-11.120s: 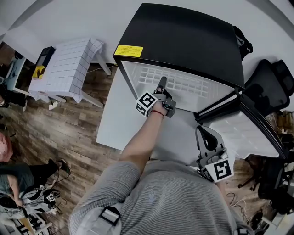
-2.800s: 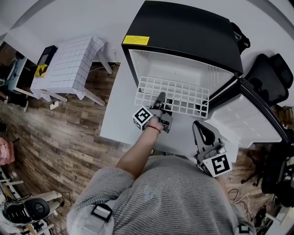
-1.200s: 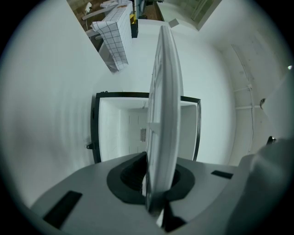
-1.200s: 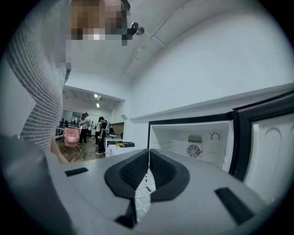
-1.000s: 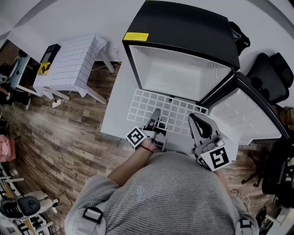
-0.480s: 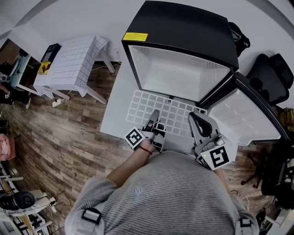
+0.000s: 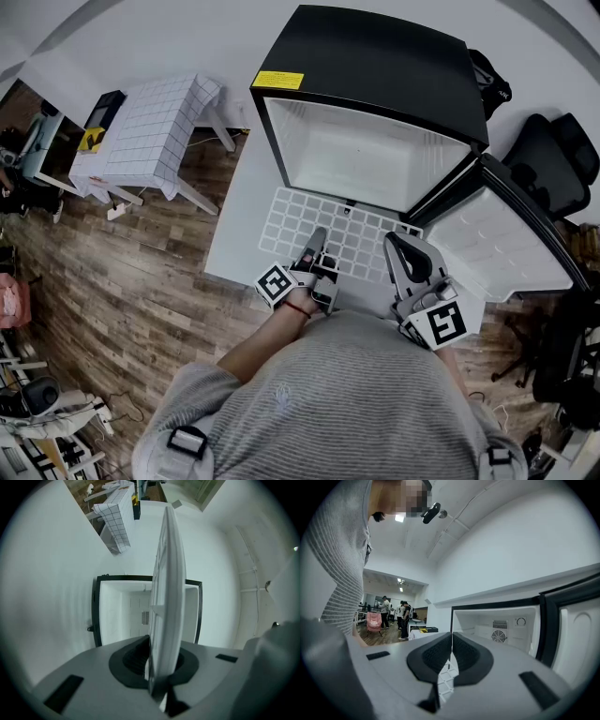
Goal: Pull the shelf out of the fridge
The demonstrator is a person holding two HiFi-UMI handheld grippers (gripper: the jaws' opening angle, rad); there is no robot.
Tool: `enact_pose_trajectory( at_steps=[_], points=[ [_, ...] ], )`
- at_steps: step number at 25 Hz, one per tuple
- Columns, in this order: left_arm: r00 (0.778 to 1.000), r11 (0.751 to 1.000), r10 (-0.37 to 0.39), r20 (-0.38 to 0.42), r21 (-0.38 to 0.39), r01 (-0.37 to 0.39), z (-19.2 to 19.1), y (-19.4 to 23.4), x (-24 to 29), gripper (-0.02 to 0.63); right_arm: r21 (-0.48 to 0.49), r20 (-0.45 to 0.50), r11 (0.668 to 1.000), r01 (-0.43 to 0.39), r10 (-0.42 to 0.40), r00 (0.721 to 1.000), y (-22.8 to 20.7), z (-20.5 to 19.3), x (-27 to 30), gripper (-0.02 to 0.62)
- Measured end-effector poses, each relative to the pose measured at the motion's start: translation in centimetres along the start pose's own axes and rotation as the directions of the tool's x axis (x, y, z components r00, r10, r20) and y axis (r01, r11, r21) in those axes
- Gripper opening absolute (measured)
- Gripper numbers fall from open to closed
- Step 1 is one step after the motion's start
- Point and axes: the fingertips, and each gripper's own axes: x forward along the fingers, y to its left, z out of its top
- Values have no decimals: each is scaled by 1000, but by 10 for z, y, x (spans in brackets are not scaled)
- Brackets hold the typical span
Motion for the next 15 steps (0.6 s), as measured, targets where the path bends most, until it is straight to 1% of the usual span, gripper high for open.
enact_pose_trajectory(
  at_steps=[5,8,9,12,15],
  points=[
    [1000,1000,5,-6,3,-5,-1,1,0,34,3,0,1000,4,-4,1000,-1,1,0,12],
    [1000,999,29,-8,26,-29,2,7,-3,34,0,-8,1000,2,-2,1000,0,1,1,12],
    [1000,999,25,-8,27,-25,3,6,-3,34,-1,-11,1000,1,-1,1000,1,0,1,12],
    [1000,1000,-7,0,-11,7,0,-3,-1,34,-7,-13,1000,-2,2,1000,3,0,1,12],
    [1000,1000,-15,0,-11,15,0,-4,0,34,-9,-13,1000,-7,7,1000,4,0,1,12]
  ],
)
